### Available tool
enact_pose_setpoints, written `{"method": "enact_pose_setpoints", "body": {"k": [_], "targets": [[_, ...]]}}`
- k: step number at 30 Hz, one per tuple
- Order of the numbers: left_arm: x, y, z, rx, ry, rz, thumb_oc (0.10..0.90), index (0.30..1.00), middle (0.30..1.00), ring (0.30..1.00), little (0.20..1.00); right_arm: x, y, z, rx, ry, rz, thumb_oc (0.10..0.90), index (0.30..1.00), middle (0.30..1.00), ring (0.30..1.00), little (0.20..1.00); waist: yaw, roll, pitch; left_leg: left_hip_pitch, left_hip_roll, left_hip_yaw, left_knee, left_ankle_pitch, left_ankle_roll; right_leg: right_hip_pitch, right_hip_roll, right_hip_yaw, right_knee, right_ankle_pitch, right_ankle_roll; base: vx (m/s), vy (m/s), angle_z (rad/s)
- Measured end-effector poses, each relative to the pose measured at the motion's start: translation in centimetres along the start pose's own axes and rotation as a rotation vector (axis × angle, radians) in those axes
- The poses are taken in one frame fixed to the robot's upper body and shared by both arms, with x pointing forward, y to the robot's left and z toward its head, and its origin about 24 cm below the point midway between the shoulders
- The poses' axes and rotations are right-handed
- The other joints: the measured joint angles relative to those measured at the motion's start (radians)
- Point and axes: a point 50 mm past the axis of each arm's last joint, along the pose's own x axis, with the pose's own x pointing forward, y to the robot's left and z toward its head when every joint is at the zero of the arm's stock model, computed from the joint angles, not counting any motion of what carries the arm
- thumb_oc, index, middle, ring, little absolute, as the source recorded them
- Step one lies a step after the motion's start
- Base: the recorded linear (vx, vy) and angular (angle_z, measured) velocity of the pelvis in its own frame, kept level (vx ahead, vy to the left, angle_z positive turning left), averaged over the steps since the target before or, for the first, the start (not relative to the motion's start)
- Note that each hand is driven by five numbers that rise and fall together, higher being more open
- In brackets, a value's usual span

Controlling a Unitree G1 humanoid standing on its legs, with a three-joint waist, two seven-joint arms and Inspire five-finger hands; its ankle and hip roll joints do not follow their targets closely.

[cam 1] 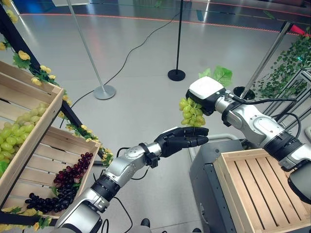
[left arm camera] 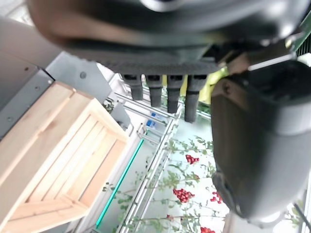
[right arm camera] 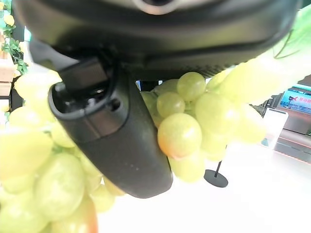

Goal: Pick up the fruits from the basket on one side to the basket on the other side

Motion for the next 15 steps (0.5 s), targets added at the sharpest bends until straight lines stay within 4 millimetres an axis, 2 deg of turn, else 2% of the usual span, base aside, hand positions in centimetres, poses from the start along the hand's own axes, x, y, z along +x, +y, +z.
{"method": "enact_pose_setpoints", "body": {"k": [8, 13, 15], "targets": [[-0.6, 1.0, 0.2, 0.097, 0.016, 0.084, 0.800, 0.900, 0.900, 0.900, 0.900, -0.1, 0.4, -0.8, 0.001, 0.049, 0.018, 0.400, 0.300, 0.300, 0.300, 0.300, 0.002, -0.013, -0.008, 0.000, 0.000, 0.000, 0.000, 0.000, 0.000, 0.000, 0.000, 0.000, 0.000, 0.000, 0.000, 0.00, 0.000, 0.00], [-1.5, 2.3, 1.1, 0.274, 0.008, 0.228, 0.800, 0.900, 0.900, 0.900, 0.900, -0.4, 0.7, -2.2, 0.004, 0.116, 0.035, 0.400, 0.300, 0.300, 0.300, 0.300, 0.007, -0.015, -0.009, -0.003, 0.000, -0.011, 0.000, 0.001, -0.001, 0.000, 0.001, -0.004, 0.000, 0.000, 0.000, 0.00, -0.009, 0.02], [-2.2, 3.0, 2.1, 0.374, -0.028, 0.311, 0.800, 0.900, 0.900, 0.900, 0.900, -0.6, 0.9, -2.9, 0.001, 0.150, 0.046, 0.400, 0.300, 0.300, 0.300, 0.300, 0.017, -0.015, -0.009, -0.005, 0.000, -0.013, 0.000, 0.001, -0.001, -0.001, 0.001, -0.006, 0.000, 0.000, 0.000, 0.00, 0.000, 0.00]]}}
